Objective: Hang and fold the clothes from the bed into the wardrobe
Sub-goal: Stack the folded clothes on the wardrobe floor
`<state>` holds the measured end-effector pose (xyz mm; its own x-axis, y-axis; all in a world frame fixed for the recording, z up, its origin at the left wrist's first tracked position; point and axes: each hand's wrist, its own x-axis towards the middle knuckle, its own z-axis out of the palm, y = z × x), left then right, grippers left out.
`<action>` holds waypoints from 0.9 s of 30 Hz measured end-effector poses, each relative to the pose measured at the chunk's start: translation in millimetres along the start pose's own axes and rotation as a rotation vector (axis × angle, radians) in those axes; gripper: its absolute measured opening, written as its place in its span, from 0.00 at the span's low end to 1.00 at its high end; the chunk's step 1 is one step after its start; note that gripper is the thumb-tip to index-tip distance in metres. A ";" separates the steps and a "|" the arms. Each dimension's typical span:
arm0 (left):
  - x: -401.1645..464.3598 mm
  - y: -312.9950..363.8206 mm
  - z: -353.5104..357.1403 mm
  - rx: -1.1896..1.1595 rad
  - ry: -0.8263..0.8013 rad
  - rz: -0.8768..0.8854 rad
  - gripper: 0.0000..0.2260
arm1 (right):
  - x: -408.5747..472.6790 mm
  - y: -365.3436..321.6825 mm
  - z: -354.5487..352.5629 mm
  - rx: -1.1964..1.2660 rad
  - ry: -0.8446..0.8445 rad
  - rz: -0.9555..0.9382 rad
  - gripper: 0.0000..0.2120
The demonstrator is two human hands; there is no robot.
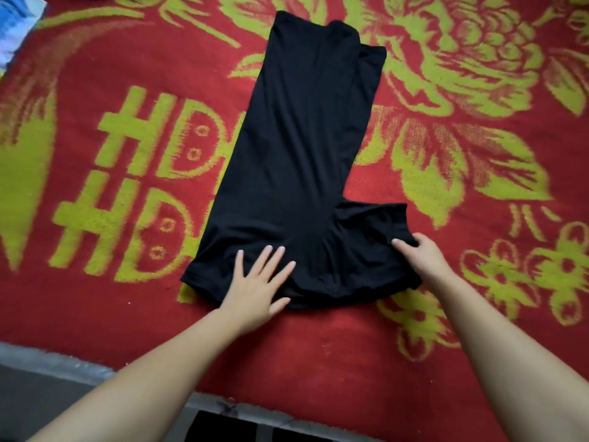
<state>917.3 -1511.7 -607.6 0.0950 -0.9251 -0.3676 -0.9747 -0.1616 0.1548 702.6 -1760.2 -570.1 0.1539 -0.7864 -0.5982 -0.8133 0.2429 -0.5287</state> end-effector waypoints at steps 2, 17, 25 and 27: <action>-9.5 -20.1 8.0 0.023 -0.142 -0.029 0.33 | -14.6 -29.2 1.6 0.183 0.004 -0.160 0.09; -45.0 -152.0 -15.5 0.233 -0.140 0.089 0.43 | -101.6 -25.9 147.5 -1.200 -0.412 -0.777 0.47; -14.1 -158.0 -26.0 0.297 0.077 0.462 0.25 | -97.2 -27.7 157.4 -1.158 -0.245 -0.732 0.42; -20.6 -152.6 -22.7 0.315 -0.174 0.507 0.27 | -103.8 -32.1 148.6 -1.244 -0.356 -0.706 0.40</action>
<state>1068.7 -1475.9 -602.8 -0.4042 -0.7863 -0.4672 -0.9052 0.4171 0.0812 796.1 -1602.0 -580.6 0.6917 -0.3093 -0.6526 -0.4321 -0.9013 -0.0309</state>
